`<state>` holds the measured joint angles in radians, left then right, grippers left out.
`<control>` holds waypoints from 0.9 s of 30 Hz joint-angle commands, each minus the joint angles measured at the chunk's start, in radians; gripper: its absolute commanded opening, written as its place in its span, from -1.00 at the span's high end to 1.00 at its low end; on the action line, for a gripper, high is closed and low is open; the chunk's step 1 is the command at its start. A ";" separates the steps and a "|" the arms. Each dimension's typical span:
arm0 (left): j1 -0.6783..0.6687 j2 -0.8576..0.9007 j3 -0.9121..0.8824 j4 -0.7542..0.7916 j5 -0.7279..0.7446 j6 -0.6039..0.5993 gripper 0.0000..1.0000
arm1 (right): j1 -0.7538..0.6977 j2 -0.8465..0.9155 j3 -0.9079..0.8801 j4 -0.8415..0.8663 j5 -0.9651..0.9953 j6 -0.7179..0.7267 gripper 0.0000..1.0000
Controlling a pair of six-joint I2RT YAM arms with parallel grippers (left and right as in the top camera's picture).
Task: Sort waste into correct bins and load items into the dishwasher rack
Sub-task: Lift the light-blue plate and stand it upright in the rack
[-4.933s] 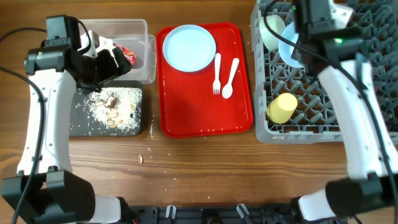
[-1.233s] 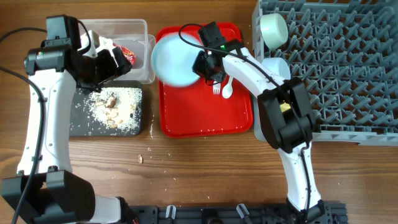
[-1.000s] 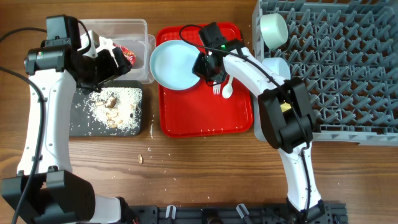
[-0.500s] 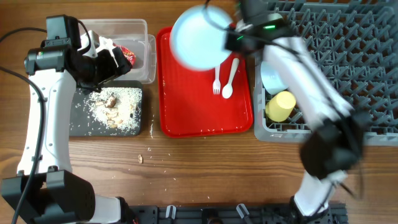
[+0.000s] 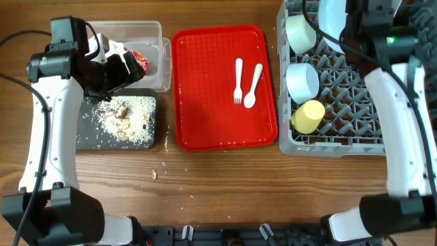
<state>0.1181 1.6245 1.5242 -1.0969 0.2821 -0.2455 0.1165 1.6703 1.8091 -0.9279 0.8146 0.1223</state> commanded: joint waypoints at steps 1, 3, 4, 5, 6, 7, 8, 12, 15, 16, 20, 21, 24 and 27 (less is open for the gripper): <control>0.003 -0.018 0.014 0.000 -0.006 0.006 -1.00 | -0.018 0.064 -0.028 -0.002 0.085 -0.093 0.91; 0.003 -0.018 0.014 0.000 -0.006 0.006 -1.00 | -0.020 0.094 -0.032 -0.001 0.101 -0.097 0.91; 0.003 -0.018 0.014 0.000 -0.006 0.006 -1.00 | -0.022 0.111 -0.032 -0.001 0.124 -0.097 0.92; 0.003 -0.018 0.014 0.000 -0.006 0.006 -1.00 | -0.023 0.129 -0.032 0.000 0.153 -0.097 0.91; 0.003 -0.018 0.014 0.000 -0.006 0.006 -1.00 | -0.025 0.147 -0.032 0.000 0.185 -0.097 0.91; 0.003 -0.018 0.014 0.000 -0.006 0.006 -1.00 | -0.027 0.165 -0.032 0.002 0.211 -0.097 0.91; 0.003 -0.018 0.014 0.000 -0.006 0.006 -1.00 | -0.030 0.181 -0.032 0.006 0.225 -0.097 0.91; 0.003 -0.018 0.014 0.000 -0.006 0.006 -1.00 | -0.041 0.239 -0.032 0.007 0.224 -0.097 0.91; 0.003 -0.018 0.014 0.000 -0.006 0.006 -1.00 | -0.041 0.276 -0.032 0.011 0.204 -0.097 0.91; 0.003 -0.018 0.014 0.000 -0.006 0.006 -1.00 | -0.041 0.287 -0.032 0.011 0.183 -0.097 0.91; 0.003 -0.018 0.014 0.000 -0.006 0.006 -1.00 | -0.041 0.306 -0.032 0.011 0.047 -0.096 0.22; 0.003 -0.018 0.014 0.000 -0.006 0.006 -1.00 | -0.041 0.306 -0.031 0.013 0.026 -0.095 -0.13; 0.003 -0.018 0.014 0.000 -0.006 0.006 -1.00 | -0.041 0.306 -0.031 0.019 -0.011 -0.087 -0.71; 0.003 -0.018 0.014 0.000 -0.006 0.006 -1.00 | -0.041 0.291 -0.029 -0.001 -0.051 -0.054 -0.89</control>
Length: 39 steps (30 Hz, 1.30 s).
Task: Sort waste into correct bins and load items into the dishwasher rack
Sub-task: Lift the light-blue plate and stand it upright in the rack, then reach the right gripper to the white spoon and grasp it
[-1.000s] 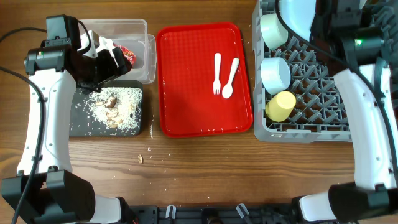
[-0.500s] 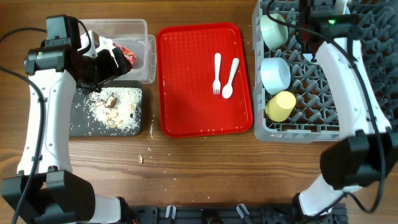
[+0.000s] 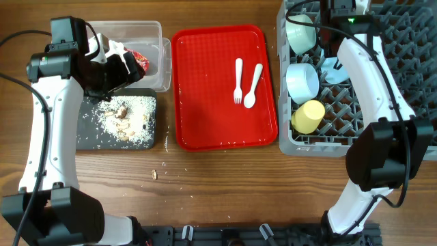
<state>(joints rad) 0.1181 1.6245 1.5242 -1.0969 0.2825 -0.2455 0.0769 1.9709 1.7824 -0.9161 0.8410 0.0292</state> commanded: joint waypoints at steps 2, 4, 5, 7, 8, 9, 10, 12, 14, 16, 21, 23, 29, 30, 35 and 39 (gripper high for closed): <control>0.003 -0.018 0.014 0.000 -0.007 0.006 -1.00 | -0.002 -0.037 0.012 -0.053 -0.154 0.094 -0.92; 0.003 -0.018 0.014 0.000 -0.007 0.006 -1.00 | -0.001 -0.065 0.032 -0.086 -0.232 0.161 -0.99; 0.003 -0.018 0.014 0.000 -0.007 0.006 -1.00 | 0.004 -0.100 0.040 -0.096 -0.327 0.164 -1.00; 0.003 -0.018 0.014 0.000 -0.007 0.006 -1.00 | 0.010 -0.144 0.040 -0.092 -0.440 0.164 -1.00; 0.003 -0.018 0.014 0.000 -0.007 0.006 -1.00 | 0.014 -0.170 0.040 -0.090 -0.521 0.165 -0.99; 0.003 -0.018 0.014 0.000 -0.007 0.006 -1.00 | 0.015 -0.192 0.040 -0.090 -0.610 0.164 -0.99; 0.003 -0.018 0.014 0.000 -0.007 0.006 -1.00 | 0.014 -0.213 0.040 -0.087 -0.712 0.162 -0.99; 0.003 -0.018 0.014 0.000 -0.007 0.006 -1.00 | 0.014 -0.237 0.040 -0.060 -0.939 0.154 -0.99; 0.003 -0.018 0.014 0.000 -0.007 0.006 -1.00 | 0.025 -0.237 0.037 -0.018 -1.151 0.161 -0.99; 0.003 -0.018 0.014 0.000 -0.007 0.006 -1.00 | 0.050 -0.227 0.024 0.018 -1.178 0.220 -0.98; 0.003 -0.018 0.014 0.000 -0.007 0.006 -1.00 | 0.176 -0.171 -0.016 0.047 -0.983 0.402 -0.90; 0.003 -0.018 0.014 0.000 -0.007 0.006 -1.00 | 0.240 -0.126 -0.018 0.044 -0.904 0.436 -0.83; 0.003 -0.018 0.014 0.000 -0.007 0.006 -1.00 | 0.325 0.010 -0.018 0.026 -0.789 0.583 -0.49; 0.003 -0.018 0.014 0.000 -0.007 0.006 -1.00 | 0.325 0.043 -0.018 0.021 -0.789 0.610 -0.45; 0.003 -0.018 0.014 0.000 -0.007 0.006 -1.00 | 0.314 0.143 -0.018 -0.021 -0.789 0.628 -0.31; 0.003 -0.018 0.014 0.000 -0.007 0.006 -1.00 | 0.312 0.214 -0.019 -0.051 -0.788 0.625 -0.16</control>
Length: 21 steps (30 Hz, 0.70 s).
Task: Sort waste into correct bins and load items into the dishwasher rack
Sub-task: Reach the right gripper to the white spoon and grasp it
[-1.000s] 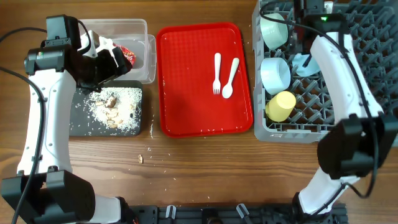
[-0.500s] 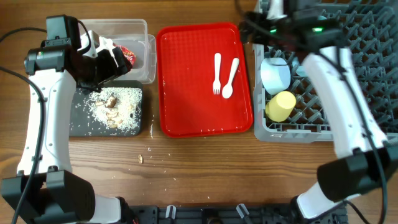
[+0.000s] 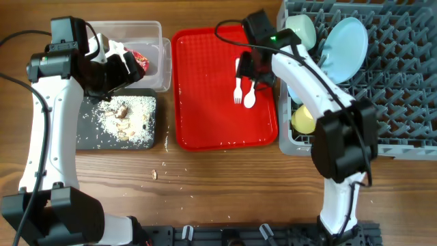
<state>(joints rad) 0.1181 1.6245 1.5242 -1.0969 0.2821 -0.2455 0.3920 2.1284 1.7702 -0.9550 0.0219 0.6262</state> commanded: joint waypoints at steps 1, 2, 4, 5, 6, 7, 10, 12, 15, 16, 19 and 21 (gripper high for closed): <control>0.003 -0.018 0.014 0.000 -0.006 0.006 -1.00 | -0.003 0.066 -0.008 -0.013 0.031 0.028 -0.16; 0.003 -0.018 0.014 0.000 -0.006 0.006 -1.00 | -0.003 0.084 -0.009 -0.012 0.031 0.029 -0.11; 0.003 -0.018 0.014 0.000 -0.006 0.006 -1.00 | -0.003 0.111 -0.010 -0.009 0.041 0.028 0.01; 0.003 -0.018 0.014 0.000 -0.006 0.006 -1.00 | -0.003 0.124 -0.010 -0.008 0.056 0.028 0.09; 0.003 -0.018 0.014 0.000 -0.006 0.006 -1.00 | -0.003 0.130 -0.010 -0.008 0.067 0.027 0.15; 0.003 -0.018 0.014 0.000 -0.006 0.006 -1.00 | -0.003 0.142 -0.010 -0.005 0.077 0.027 0.22; 0.003 -0.018 0.014 0.000 -0.006 0.006 -1.00 | -0.003 0.174 -0.010 0.004 0.083 -0.002 0.31; 0.003 -0.018 0.014 0.000 -0.006 0.006 -1.00 | -0.003 0.186 -0.012 0.004 0.083 -0.009 0.38; 0.003 -0.018 0.014 0.000 -0.006 0.006 -1.00 | -0.003 0.189 -0.012 0.005 0.082 -0.023 0.64; 0.003 -0.018 0.014 0.000 -0.006 0.006 -1.00 | -0.003 0.189 -0.012 0.005 0.082 -0.024 0.77; 0.003 -0.018 0.014 0.000 -0.006 0.006 -1.00 | -0.003 0.189 -0.012 0.002 0.082 -0.032 0.92; 0.003 -0.018 0.014 0.000 -0.006 0.006 -1.00 | -0.003 0.187 -0.010 -0.003 0.065 -0.072 0.91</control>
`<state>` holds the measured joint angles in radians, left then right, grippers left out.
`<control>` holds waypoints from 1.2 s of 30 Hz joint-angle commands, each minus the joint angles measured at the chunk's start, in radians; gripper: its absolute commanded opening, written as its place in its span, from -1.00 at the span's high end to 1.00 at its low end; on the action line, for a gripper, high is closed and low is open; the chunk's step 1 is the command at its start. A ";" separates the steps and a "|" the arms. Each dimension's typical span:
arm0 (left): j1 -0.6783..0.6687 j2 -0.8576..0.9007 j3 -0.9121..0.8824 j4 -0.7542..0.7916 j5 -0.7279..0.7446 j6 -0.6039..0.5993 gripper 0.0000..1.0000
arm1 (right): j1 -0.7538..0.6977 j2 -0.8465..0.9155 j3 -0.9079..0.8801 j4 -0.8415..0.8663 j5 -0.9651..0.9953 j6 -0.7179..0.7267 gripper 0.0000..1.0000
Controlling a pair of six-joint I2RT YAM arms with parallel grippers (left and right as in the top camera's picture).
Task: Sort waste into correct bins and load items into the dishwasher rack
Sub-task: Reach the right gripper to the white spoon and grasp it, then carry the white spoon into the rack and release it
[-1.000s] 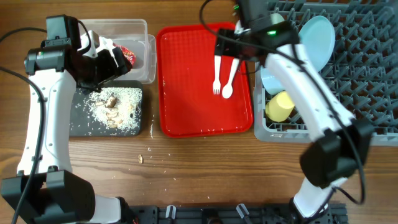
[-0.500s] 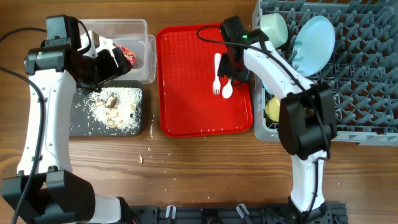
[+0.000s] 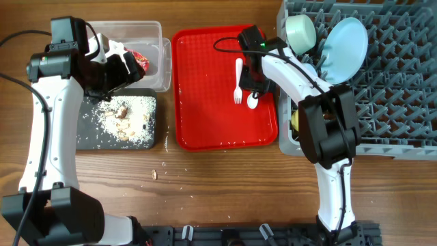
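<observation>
A white fork (image 3: 237, 80) and a white spoon (image 3: 251, 102) lie side by side on the red tray (image 3: 205, 102). My right gripper (image 3: 257, 85) hangs low over the spoon's handle and hides it; its fingers look open, and only the spoon's bowl shows. The grey dishwasher rack (image 3: 382, 102) holds a mint bowl (image 3: 300, 30), a light blue plate (image 3: 345, 46) and a yellow cup (image 3: 295, 120) partly behind my arm. My left gripper (image 3: 125, 63) sits at the edge of the clear plastic bin (image 3: 133, 34), beside a red wrapper (image 3: 141, 61); its fingers are not plain.
A black plate (image 3: 89, 133) strewn with rice and food scraps lies below the bin at the left. A few crumbs (image 3: 154, 173) dot the wooden table in front of it. The rack fills the right side.
My right gripper has shifted a little toward the front of the tray, from over the tops of the fork and spoon handles to over the spoon's handle. The left arm is unchanged.
My right arm was first at the far back of the rack, holding the light blue plate. Then it was over the rack's left part near the cups. Then the plate stood in the rack and the gripper was over the tray's cutlery, where it is now lower on the spoon.
</observation>
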<state>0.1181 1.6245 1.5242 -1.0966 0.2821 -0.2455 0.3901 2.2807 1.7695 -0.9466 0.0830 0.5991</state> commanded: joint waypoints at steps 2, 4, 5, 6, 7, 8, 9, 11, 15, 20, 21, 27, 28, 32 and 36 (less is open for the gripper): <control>0.003 -0.018 0.014 0.000 -0.006 0.006 -1.00 | -0.002 0.023 0.002 -0.024 -0.045 -0.101 0.91; 0.003 -0.018 0.014 0.000 -0.006 0.006 -1.00 | -0.002 -0.012 0.026 -0.044 -0.110 -0.171 0.91; 0.003 -0.018 0.014 0.000 -0.006 0.006 -1.00 | -0.002 -0.036 0.039 -0.056 -0.132 -0.203 0.91; 0.003 -0.018 0.014 0.000 -0.006 0.006 -1.00 | -0.002 -0.067 0.051 -0.070 -0.143 -0.224 0.91; 0.003 -0.018 0.014 0.000 -0.006 0.006 -1.00 | -0.002 -0.103 0.060 -0.083 -0.151 -0.238 0.91; 0.003 -0.018 0.014 0.000 -0.006 0.006 -1.00 | -0.002 -0.133 0.065 -0.092 -0.153 -0.249 0.91; 0.003 -0.018 0.014 0.000 -0.006 0.006 -1.00 | -0.003 -0.180 0.069 -0.102 -0.161 -0.270 0.91; 0.003 -0.018 0.014 0.000 -0.006 0.006 -1.00 | -0.006 -0.289 0.071 -0.126 -0.167 -0.301 0.92; 0.003 -0.018 0.014 0.000 -0.006 0.006 -1.00 | -0.034 -0.513 0.071 -0.195 -0.029 -0.239 0.91; 0.003 -0.018 0.014 0.000 -0.006 0.006 -1.00 | -0.155 -0.679 0.071 -0.309 0.203 -0.044 0.91; 0.003 -0.018 0.014 0.000 -0.006 0.006 -1.00 | -0.193 -0.691 0.071 -0.325 0.214 -0.032 0.91; 0.003 -0.018 0.014 0.000 -0.006 0.006 -1.00 | -0.442 -0.681 -0.006 -0.351 0.152 -0.012 0.92; 0.003 -0.018 0.014 0.000 -0.006 0.006 -1.00 | -0.473 -0.677 -0.038 -0.340 0.130 -0.012 0.91; 0.003 -0.018 0.014 0.000 -0.006 0.006 -1.00 | -0.548 -0.658 -0.169 -0.265 0.036 -0.031 0.91; 0.003 -0.018 0.014 0.000 -0.006 0.006 -1.00 | -0.558 -0.653 -0.294 -0.173 -0.003 -0.057 0.86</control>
<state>0.1181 1.6245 1.5242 -1.0973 0.2821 -0.2455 -0.1699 1.6207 1.5475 -1.1553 0.1493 0.5552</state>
